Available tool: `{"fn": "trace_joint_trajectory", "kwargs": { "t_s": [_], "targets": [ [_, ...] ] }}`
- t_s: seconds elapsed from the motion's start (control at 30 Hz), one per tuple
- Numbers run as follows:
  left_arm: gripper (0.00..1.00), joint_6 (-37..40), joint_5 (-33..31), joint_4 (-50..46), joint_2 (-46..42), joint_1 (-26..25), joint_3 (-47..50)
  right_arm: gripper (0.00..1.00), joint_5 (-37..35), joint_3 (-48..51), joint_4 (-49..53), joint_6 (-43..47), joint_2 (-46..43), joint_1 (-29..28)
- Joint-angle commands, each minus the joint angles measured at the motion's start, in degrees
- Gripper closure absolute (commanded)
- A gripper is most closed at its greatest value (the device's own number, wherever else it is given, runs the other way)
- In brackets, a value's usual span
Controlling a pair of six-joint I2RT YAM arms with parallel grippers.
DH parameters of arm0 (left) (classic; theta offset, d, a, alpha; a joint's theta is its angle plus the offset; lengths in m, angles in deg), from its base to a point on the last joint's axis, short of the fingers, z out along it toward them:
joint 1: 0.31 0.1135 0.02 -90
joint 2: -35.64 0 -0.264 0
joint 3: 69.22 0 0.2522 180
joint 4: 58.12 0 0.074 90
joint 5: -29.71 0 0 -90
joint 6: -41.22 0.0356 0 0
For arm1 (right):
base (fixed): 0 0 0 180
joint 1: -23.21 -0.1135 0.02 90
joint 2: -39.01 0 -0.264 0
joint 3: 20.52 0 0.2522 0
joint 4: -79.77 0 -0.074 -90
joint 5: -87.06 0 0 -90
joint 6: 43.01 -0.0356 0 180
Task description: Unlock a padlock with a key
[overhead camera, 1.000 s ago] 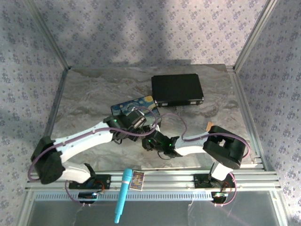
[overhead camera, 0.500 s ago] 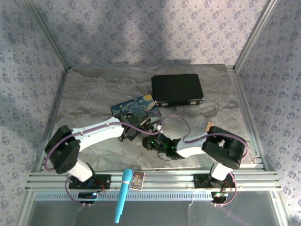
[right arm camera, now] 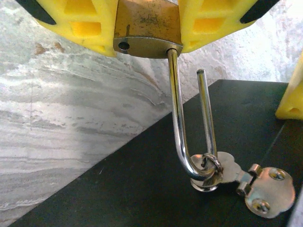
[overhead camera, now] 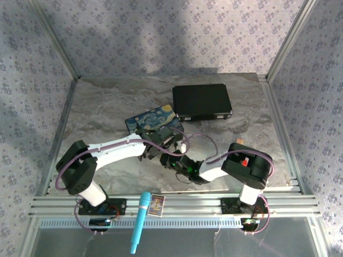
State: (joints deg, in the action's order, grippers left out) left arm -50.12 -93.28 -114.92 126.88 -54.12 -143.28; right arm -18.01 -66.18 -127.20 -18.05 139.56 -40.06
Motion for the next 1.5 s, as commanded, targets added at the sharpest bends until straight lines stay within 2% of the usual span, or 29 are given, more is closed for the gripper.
{"fn": "trace_joint_trajectory", "kwargs": {
  "t_s": [0.0,0.43,0.87,1.0,1.47],
  "targets": [
    [0.71,1.35,6.04,-1.20,4.41,0.45,4.20,0.86,-3.13,0.45,-2.87,-4.31,3.98,1.15],
    [0.72,3.05,6.93,-0.41,4.19,-0.34,5.25,0.90,-5.67,-1.58,-9.22,-5.98,8.33,1.80],
    [0.72,3.85,7.51,0.50,4.53,-0.60,5.80,0.91,-7.23,-0.08,-16.04,-6.60,9.22,3.75],
    [0.72,4.12,7.79,0.51,4.56,-0.52,6.06,0.91,-9.60,0.38,-16.60,-6.72,9.23,3.67],
    [0.72,4.14,8.27,0.53,4.21,0.28,6.16,0.92,-4.63,3.83,-28.74,-10.32,12.61,6.28]
  ]
}}
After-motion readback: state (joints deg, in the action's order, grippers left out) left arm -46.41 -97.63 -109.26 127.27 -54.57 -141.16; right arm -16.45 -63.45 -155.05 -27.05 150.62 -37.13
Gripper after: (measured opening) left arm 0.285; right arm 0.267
